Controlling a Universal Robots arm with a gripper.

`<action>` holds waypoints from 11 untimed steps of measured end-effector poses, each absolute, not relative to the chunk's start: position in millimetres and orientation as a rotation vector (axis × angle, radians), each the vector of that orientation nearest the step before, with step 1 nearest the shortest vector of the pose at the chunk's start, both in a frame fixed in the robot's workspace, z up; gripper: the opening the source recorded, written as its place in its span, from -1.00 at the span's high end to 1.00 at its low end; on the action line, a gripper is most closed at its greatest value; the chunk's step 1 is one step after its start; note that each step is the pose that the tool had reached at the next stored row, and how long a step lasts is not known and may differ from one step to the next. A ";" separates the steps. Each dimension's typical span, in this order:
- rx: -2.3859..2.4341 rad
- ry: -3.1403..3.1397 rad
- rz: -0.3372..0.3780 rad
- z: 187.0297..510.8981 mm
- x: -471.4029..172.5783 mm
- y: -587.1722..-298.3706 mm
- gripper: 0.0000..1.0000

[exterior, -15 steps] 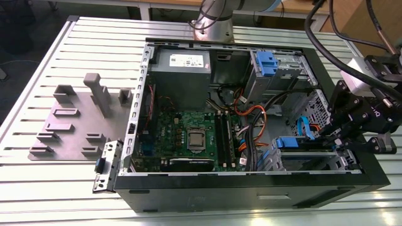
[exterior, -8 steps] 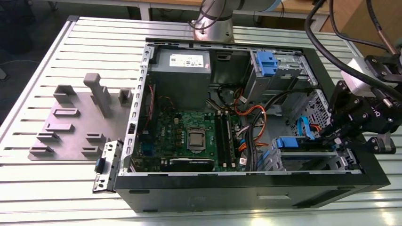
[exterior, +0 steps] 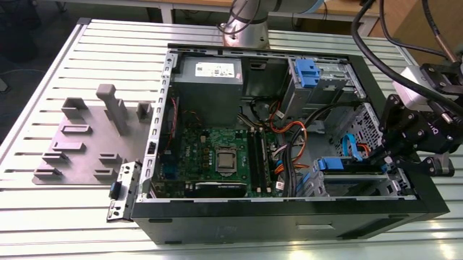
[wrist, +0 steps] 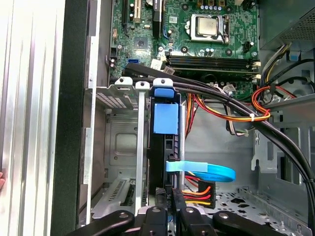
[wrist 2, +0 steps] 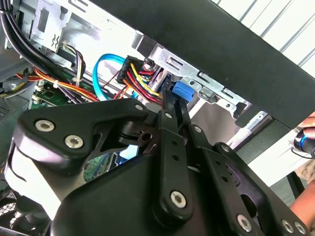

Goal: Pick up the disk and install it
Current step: 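Insert the second disk wire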

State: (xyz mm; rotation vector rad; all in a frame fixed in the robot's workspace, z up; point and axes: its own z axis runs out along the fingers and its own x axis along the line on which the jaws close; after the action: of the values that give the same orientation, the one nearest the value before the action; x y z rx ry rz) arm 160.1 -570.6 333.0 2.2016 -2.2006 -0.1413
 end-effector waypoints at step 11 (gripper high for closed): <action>2.202 -2.201 -0.141 335.8 159.2 -570.0 0.66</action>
State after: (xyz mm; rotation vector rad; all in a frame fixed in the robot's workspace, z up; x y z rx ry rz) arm 159.2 -570.0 335.8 2.2021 -2.2008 -0.1406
